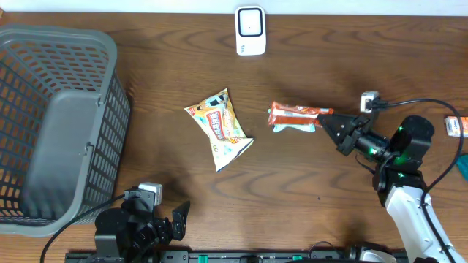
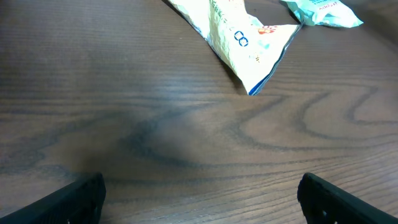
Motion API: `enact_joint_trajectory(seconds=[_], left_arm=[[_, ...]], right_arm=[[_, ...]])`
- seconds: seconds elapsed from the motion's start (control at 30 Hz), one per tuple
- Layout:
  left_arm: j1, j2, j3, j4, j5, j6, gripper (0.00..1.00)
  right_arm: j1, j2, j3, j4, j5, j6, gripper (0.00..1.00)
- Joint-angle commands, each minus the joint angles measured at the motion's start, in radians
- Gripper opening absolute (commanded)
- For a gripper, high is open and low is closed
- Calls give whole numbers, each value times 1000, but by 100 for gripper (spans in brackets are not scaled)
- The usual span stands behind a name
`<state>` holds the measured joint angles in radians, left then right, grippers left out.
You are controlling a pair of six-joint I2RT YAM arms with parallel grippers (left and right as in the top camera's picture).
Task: Scan the item barcode
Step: 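Grasp the red snack bar and lift it with the right gripper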
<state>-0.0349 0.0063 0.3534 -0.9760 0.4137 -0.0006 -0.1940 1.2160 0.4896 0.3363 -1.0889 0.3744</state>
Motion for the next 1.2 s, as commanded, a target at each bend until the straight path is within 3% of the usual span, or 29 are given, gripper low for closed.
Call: enact_joint_trajectory(seconds=[0.0,0.1,0.27,0.37,0.47,0.57,0.7,0.83,1.0,1.17], left_arm=[[-4,-2,0,-12,9,-1,99],[-4,-2,0,-12,9,-1,99],[-4,-2,0,-12,9,-1,99],[-4,-2,0,-12,9,-1,99],[-4,-2,0,-12,9,-1,99],[-4,-2,0,-12,9,-1,99],[-4,-2,0,-12,9,-1,99],[-4,-2,0,-12,9,-1,99],[-4,-2,0,-12,9,-1,99],[-4,-2,0,-12,9,-1,99]], right_arm=[[41,-7,8,-59,-59,-133,1],[85,-7,8,-148,57,-166,1],[170,-7,8,-307,573,-172,1],[218,-7,8,-311,682,-170,1],[263,-17,8,-266,616,-183,1],[291,-19,9,-218,700,-161,1],[294,-95,31,-219,341,-167,1],[293,-130,31,-218,428,-230,1],[293,-153,31,-196,271,-306,1],[293,-196,31,-156,267,-332,1]])
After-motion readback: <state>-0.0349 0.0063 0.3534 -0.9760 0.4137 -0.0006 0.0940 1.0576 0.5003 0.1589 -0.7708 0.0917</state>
